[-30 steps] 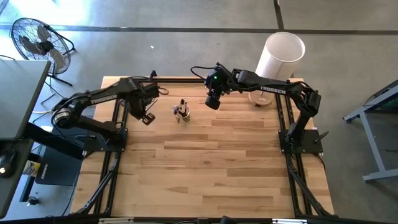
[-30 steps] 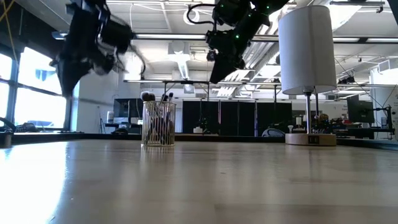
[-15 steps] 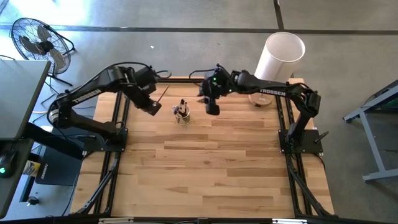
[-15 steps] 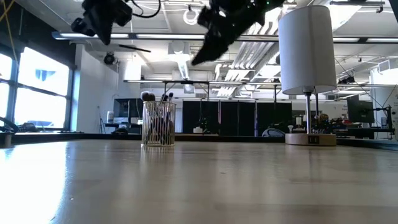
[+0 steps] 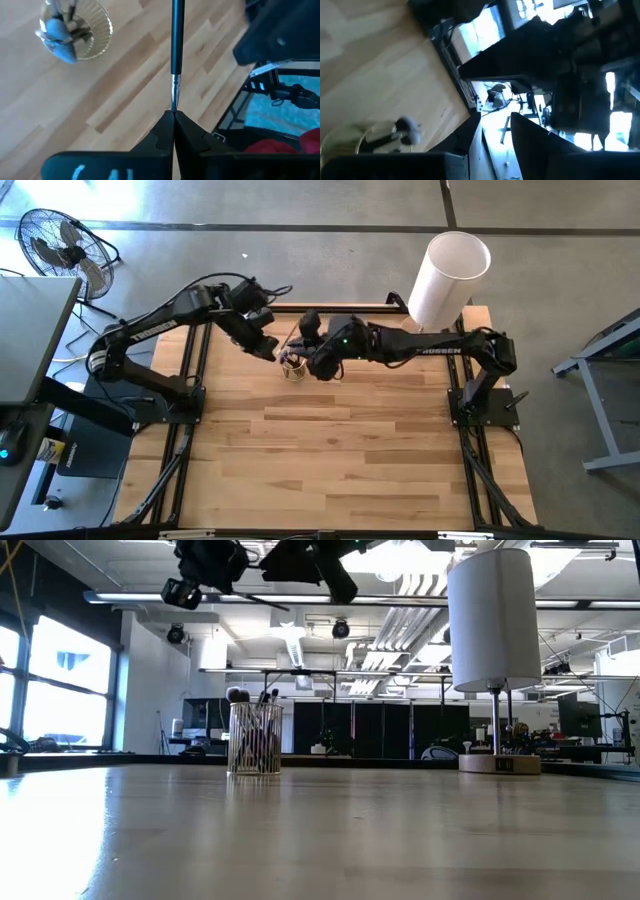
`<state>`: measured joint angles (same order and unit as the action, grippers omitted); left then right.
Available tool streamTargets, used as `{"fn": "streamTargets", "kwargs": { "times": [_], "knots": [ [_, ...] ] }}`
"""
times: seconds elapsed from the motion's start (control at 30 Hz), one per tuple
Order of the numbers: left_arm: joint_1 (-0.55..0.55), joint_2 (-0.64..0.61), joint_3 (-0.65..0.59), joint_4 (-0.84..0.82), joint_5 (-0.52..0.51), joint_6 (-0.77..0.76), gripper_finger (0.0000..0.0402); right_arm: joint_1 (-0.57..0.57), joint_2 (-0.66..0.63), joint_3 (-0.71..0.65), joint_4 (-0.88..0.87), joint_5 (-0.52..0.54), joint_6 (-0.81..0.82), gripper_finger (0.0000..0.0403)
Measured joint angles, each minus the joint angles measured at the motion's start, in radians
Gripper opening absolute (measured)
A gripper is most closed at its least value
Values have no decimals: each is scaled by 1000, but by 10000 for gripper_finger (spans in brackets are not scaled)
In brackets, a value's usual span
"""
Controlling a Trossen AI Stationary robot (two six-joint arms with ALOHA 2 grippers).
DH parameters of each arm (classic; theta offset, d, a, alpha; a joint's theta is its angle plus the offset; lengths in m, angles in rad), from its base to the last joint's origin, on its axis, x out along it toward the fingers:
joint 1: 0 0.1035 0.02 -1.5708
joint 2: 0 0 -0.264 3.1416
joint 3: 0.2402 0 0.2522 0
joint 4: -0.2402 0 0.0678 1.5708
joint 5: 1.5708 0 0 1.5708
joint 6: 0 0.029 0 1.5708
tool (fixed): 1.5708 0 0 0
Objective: Put items in baskets/containers
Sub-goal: Put the makeup brush into the wire organizer
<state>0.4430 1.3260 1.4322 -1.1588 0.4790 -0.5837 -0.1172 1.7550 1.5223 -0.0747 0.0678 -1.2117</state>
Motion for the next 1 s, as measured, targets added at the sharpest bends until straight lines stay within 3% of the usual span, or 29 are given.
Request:
{"fn": "streamTargets", "kwargs": {
  "times": [0.17, 0.37, 0.57, 0.63, 0.77, 1.0],
  "knots": [
    [-1, 11, -2, 50, 57, -26, 0, 20, 0, 0, -90, 66, -101, 96],
    [-14, 14, -3, 81, 115, -35, 0, 22, 0, 0, -66, 175, -132, 93],
    [-32, 34, -4, 125, 116, -49, 0, 22, 0, 0, -67, 183, -131, 92],
    [-32, 31, -4, 125, 118, -46, 0, 22, 0, 0, -64, 181, -129, 83],
    [-32, 32, -3, 150, 116, -29, 0, 22, 0, 0, -105, 188, -106, 18],
    [-31, 34, -3, 240, 92, -11, 23, -1, 0, 0, -159, 180, 25, 10]
  ]
}}
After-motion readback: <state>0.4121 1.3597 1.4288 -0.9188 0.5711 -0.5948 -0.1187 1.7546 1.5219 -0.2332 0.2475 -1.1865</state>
